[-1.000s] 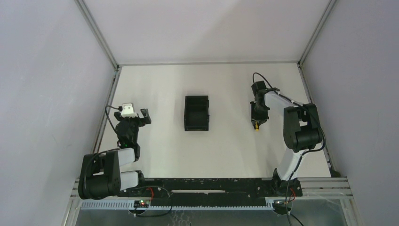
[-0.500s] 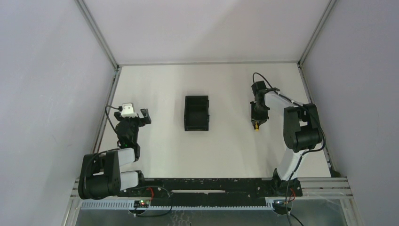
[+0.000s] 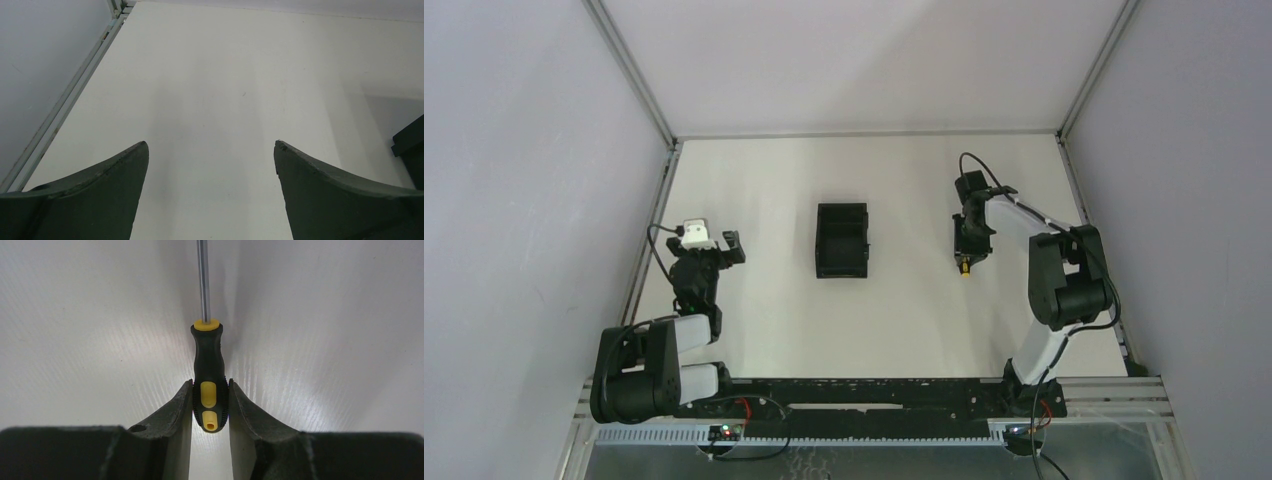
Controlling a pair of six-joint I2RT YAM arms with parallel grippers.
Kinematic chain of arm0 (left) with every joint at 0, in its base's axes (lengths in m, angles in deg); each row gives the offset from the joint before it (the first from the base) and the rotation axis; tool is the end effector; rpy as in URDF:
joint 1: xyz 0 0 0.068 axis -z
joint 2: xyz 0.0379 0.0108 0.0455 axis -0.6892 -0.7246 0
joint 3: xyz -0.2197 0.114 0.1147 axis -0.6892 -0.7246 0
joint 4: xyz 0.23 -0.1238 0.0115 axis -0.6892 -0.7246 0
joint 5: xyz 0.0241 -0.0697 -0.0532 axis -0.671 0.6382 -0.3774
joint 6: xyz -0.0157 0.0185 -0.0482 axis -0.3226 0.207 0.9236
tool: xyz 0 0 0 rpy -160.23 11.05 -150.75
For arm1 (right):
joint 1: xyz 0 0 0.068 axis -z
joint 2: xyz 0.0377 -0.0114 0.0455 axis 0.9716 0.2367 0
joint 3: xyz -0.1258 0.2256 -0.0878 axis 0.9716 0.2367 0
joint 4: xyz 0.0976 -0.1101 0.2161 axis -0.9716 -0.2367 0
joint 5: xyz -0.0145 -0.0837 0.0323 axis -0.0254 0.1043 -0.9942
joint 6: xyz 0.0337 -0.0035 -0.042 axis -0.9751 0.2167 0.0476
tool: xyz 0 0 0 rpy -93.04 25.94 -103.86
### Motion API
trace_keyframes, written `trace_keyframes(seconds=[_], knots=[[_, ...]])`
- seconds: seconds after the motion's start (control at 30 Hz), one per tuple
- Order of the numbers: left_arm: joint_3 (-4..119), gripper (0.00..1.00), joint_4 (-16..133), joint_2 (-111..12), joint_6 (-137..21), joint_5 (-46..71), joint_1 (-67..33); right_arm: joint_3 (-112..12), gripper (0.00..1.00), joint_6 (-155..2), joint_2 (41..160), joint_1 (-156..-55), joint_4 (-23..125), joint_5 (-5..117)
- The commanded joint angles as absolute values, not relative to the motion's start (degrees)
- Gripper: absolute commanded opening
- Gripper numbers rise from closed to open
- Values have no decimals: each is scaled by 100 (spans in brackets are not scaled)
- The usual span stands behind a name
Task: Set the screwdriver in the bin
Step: Pick up the screwdriver from the center of the board.
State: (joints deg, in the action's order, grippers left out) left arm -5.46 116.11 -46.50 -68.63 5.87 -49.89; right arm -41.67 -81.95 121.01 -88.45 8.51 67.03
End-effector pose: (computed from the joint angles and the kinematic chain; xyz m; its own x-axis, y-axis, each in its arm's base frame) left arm 0.2121 0.0225 0.1666 -0.0617 -0.0321 -0.9976 -0.0819 0.9963 -0.0270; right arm 0.3270 0.0682 0.1775 -0.9726 0.0099 -0.2322 0.0121 0.9999 -0.0077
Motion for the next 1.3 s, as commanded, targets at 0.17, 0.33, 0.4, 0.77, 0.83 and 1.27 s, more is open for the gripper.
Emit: trace_keyframes(seconds=[0.17,0.33,0.4,0.77,0.83,1.27], knots=[[-492,100,11942,-4615,-6989,583,-4963,-4474,0,-8612,11529,-9116,491,6732],[-492,100,11942,-4612,-6989,585,-4970,-4803,0,-8824,11356,-9252,266,6774],[-489,100,11942,-4615,-6989,583,-4965,-4971,0,-8900,11320,-9310,144,6800],[-492,100,11942,-4615,-6987,582,-4965,-6071,0,-9249,11229,-9689,-479,6838],[-492,100,11942,-4615,-6989,582,-4963,-6311,0,-9335,11226,-9790,-569,6815],[-492,100,11942,-4615,-6989,587,-4965,-7496,0,-9968,11477,-10451,-836,6719]])
